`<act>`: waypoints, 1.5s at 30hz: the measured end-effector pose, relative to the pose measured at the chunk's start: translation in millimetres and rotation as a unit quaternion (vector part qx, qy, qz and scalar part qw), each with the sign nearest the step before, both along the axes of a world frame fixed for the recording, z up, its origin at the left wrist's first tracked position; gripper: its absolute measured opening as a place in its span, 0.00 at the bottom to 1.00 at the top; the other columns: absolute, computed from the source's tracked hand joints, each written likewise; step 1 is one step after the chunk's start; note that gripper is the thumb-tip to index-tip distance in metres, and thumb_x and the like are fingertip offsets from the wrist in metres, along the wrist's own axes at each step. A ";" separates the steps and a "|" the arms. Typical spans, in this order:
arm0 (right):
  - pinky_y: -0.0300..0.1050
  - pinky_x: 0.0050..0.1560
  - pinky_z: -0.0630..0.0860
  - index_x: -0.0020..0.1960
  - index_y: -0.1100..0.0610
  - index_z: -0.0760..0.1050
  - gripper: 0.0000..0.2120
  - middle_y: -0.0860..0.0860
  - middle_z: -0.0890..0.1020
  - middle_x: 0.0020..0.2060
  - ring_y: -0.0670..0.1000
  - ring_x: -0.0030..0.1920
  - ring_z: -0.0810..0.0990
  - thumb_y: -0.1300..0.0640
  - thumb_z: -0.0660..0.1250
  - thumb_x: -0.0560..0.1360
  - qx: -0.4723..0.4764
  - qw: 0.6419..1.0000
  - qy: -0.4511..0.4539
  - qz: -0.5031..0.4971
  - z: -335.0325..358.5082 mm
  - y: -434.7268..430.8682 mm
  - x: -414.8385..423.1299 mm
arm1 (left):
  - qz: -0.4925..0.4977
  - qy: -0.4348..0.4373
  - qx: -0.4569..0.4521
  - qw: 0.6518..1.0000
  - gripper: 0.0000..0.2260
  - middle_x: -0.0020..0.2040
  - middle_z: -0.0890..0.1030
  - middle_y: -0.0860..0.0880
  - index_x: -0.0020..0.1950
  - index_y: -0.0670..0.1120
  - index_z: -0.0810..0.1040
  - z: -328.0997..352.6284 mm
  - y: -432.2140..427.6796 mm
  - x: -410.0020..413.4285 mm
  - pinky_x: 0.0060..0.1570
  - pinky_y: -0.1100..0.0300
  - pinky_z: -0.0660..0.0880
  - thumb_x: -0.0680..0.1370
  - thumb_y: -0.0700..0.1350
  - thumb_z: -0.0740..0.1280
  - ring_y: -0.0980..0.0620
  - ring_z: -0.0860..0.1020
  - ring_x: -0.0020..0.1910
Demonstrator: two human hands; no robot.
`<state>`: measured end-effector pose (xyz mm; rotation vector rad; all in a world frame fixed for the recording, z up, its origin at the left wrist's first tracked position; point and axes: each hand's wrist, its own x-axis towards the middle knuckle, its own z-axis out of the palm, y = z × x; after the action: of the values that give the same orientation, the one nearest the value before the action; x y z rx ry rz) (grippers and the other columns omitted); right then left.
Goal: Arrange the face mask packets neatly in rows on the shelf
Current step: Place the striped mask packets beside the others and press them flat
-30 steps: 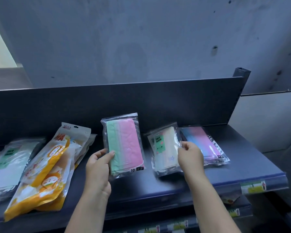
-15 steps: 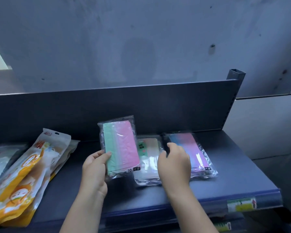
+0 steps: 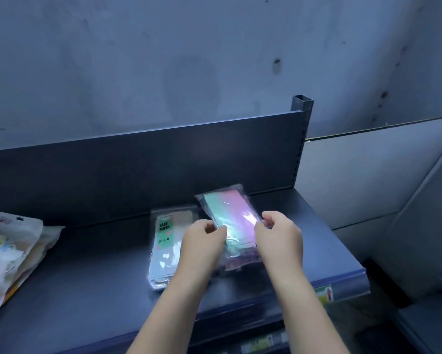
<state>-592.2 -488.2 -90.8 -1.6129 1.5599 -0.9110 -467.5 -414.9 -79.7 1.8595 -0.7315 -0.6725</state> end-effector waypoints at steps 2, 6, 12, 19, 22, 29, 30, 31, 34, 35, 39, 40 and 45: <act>0.47 0.47 0.73 0.61 0.54 0.82 0.16 0.51 0.84 0.52 0.58 0.56 0.78 0.61 0.63 0.77 -0.020 0.999 0.036 -0.009 -10.4 -5.2 -3.4 | -0.011 -0.030 0.033 0.999 0.12 0.31 0.65 0.48 0.34 0.46 0.66 1.0 -6.5 -9.2 0.30 0.60 0.60 0.73 0.42 0.69 0.47 0.61 0.31; 0.50 0.45 0.71 0.51 0.56 0.81 0.09 0.52 0.81 0.48 0.59 0.54 0.74 0.62 0.62 0.77 -0.040 0.997 0.067 0.014 -26.1 -3.9 -6.1 | 0.009 -0.080 0.063 0.995 0.05 0.36 0.76 0.47 0.43 0.43 0.72 -6.5 -14.4 -14.9 0.34 0.55 0.69 0.71 0.41 0.66 0.46 0.70 0.33; 0.50 0.43 0.72 0.47 0.53 0.77 0.05 0.49 0.78 0.44 0.57 0.49 0.73 0.55 0.62 0.79 -0.053 0.993 0.086 0.063 -38.1 -3.3 -8.7 | 0.016 -0.143 0.087 0.986 0.11 0.51 0.81 0.49 0.58 0.49 0.73 -10.6 -12.7 -29.3 0.50 0.47 0.80 0.77 0.45 0.65 0.44 0.81 0.48; 0.49 0.53 0.75 0.55 0.52 0.79 0.09 0.45 0.81 0.53 0.53 0.59 0.76 0.51 0.62 0.82 -0.115 0.985 0.092 0.092 -25.0 1.0 -14.6 | -0.028 -0.274 0.068 0.959 0.21 0.78 0.71 0.52 0.78 0.47 0.68 -10.6 -5.4 -41.9 0.64 0.63 0.64 0.84 0.46 0.63 0.51 0.68 0.75; 0.49 0.70 0.70 0.73 0.51 0.73 0.22 0.45 0.76 0.72 0.50 0.77 0.66 0.43 0.56 0.84 -0.110 0.978 0.095 0.150 -16.5 5.1 -15.2 | -0.037 -0.346 0.058 0.936 0.23 0.82 0.66 0.51 0.79 0.47 0.69 -6.5 1.3 -35.6 0.78 0.55 0.62 0.84 0.49 0.63 0.50 0.60 0.83; 0.47 0.83 0.50 0.86 0.48 0.47 0.35 0.37 0.48 0.84 0.39 0.82 0.40 0.35 0.45 0.82 -0.137 0.949 0.105 0.264 14.3 39.6 4.6 | -0.024 -0.422 0.063 0.904 0.33 0.85 0.59 0.55 0.85 0.51 0.60 17.5 46.8 -10.7 0.82 0.54 0.44 0.81 0.61 0.45 0.54 0.50 0.86; 0.46 0.83 0.49 0.86 0.48 0.47 0.35 0.37 0.48 0.84 0.39 0.82 0.40 0.35 0.45 0.82 -0.143 0.947 0.104 0.269 19.6 47.3 13.3 | -0.023 -0.445 0.066 0.893 0.35 0.86 0.58 0.55 0.85 0.52 0.59 21.6 57.4 -2.2 0.82 0.53 0.44 0.81 0.62 0.41 0.54 0.50 0.86; 0.45 0.83 0.48 0.86 0.47 0.47 0.34 0.37 0.48 0.84 0.39 0.83 0.40 0.36 0.46 0.83 -0.147 0.944 0.108 0.275 24.0 56.3 22.9 | -0.020 -0.462 0.074 0.884 0.36 0.86 0.58 0.55 0.85 0.52 0.59 25.0 69.1 6.9 0.82 0.51 0.45 0.79 0.62 0.38 0.53 0.50 0.86; 0.45 0.83 0.49 0.86 0.48 0.46 0.33 0.39 0.47 0.84 0.41 0.83 0.42 0.37 0.47 0.85 -0.161 0.935 0.132 0.288 31.7 88.7 56.9 | -0.001 -0.471 0.098 0.877 0.38 0.86 0.57 0.54 0.86 0.51 0.57 27.5 107.4 40.6 0.83 0.49 0.45 0.78 0.64 0.36 0.52 0.49 0.86; 0.47 0.83 0.48 0.86 0.48 0.46 0.33 0.40 0.47 0.84 0.42 0.83 0.42 0.37 0.47 0.85 -0.169 0.931 0.144 0.289 32.8 101.4 69.3 | 0.006 -0.467 0.102 0.879 0.39 0.86 0.57 0.54 0.86 0.51 0.57 27.9 121.1 53.3 0.83 0.50 0.44 0.78 0.64 0.36 0.52 0.49 0.86; 0.50 0.84 0.47 0.86 0.50 0.48 0.34 0.43 0.50 0.85 0.45 0.84 0.42 0.36 0.46 0.85 -0.179 0.922 0.186 0.289 33.1 159.8 122.1 | 0.019 -0.454 0.120 0.883 0.41 0.86 0.57 0.53 0.86 0.50 0.58 29.0 179.9 109.8 0.83 0.48 0.44 0.77 0.66 0.36 0.51 0.49 0.86; 0.51 0.83 0.48 0.86 0.51 0.48 0.34 0.43 0.51 0.85 0.46 0.84 0.43 0.35 0.46 0.84 -0.178 0.923 0.189 0.285 33.8 174.3 134.5 | 0.025 -0.453 0.126 0.882 0.42 0.86 0.58 0.52 0.86 0.49 0.58 30.0 194.7 122.9 0.83 0.47 0.46 0.77 0.67 0.36 0.50 0.50 0.86; 0.52 0.83 0.52 0.85 0.52 0.52 0.35 0.46 0.55 0.84 0.49 0.85 0.46 0.35 0.46 0.84 -0.189 0.927 0.197 0.258 39.9 230.7 188.6 | 0.032 -0.459 0.137 0.877 0.42 0.86 0.59 0.50 0.85 0.48 0.59 34.3 255.6 170.2 0.82 0.46 0.47 0.76 0.67 0.37 0.48 0.52 0.86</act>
<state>-403.6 -257.4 -50.9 -2.4560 1.1328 -0.6410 -297.3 -159.3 -45.4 2.4541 -1.2000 0.2326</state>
